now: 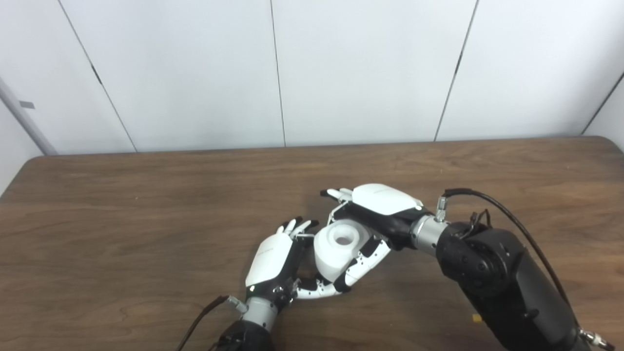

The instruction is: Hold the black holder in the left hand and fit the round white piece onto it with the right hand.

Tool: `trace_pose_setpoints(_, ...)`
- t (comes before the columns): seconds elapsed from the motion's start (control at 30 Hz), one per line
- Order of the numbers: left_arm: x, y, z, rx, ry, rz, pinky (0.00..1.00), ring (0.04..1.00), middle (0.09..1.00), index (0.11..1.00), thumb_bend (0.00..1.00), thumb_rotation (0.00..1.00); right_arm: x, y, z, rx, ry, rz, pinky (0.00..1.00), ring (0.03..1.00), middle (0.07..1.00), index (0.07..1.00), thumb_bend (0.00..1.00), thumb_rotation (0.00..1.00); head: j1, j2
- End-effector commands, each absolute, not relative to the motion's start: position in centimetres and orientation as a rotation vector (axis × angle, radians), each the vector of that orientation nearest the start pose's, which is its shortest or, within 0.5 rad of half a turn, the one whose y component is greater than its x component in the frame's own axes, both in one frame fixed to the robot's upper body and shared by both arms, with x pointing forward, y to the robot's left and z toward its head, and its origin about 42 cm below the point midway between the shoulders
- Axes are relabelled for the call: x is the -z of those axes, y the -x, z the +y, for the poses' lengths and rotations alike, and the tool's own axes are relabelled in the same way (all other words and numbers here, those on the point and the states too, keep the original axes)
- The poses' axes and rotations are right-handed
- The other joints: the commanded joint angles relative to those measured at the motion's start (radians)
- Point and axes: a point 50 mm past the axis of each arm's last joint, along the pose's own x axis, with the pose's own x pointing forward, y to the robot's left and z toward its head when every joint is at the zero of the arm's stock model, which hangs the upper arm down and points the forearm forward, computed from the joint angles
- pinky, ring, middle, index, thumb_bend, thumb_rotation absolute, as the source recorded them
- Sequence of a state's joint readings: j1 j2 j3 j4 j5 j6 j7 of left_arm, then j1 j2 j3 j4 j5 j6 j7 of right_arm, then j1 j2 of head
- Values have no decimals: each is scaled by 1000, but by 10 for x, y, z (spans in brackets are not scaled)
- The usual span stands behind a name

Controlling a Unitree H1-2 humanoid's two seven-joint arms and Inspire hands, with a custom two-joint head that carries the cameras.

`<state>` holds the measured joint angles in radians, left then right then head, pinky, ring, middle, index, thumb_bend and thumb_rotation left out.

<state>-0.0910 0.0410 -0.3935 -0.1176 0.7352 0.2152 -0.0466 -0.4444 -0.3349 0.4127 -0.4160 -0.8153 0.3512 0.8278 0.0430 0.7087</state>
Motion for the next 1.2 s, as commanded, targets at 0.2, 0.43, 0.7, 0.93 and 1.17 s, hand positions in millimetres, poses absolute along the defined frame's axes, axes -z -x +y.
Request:
trace_pose_setpoints(0.2, -139, -292, 113, 304, -776, -136, 1000, 1000, 912, 478, 521, 46, -288, -349, -155, -738, 1192, -173, 1000, 1000, 1000, 1000, 1000, 502, 1, 0)
trace_pose_setpoints(0.43, -140, -292, 113, 304, -783, -133, 1000, 1000, 912, 478, 521, 46, -302, -360, -154, -730, 1182, -189, 1000, 1000, 1000, 1000, 1000, 524, -3, 0)
trace_pose_setpoints(0.7, -139, -293, 114, 305, -787, -129, 1000, 1000, 912, 479, 521, 45, -313, -368, -153, -729, 1159, -195, 1000, 1000, 1000, 1000, 1000, 508, -6, -2)
trace_pose_setpoints(0.93, -138, -293, 115, 307, -790, -129, 1000, 1000, 914, 479, 521, 46, -317, -372, -155, -721, 1129, -190, 1000, 1000, 1000, 1000, 1000, 488, -7, -3)
trace_pose_setpoints(1.17, -138, -294, 117, 319, -793, -113, 1000, 1000, 933, 484, 522, 51, -313, -377, -167, -693, 1053, -163, 1000, 1000, 1000, 1000, 1000, 530, -7, -6)
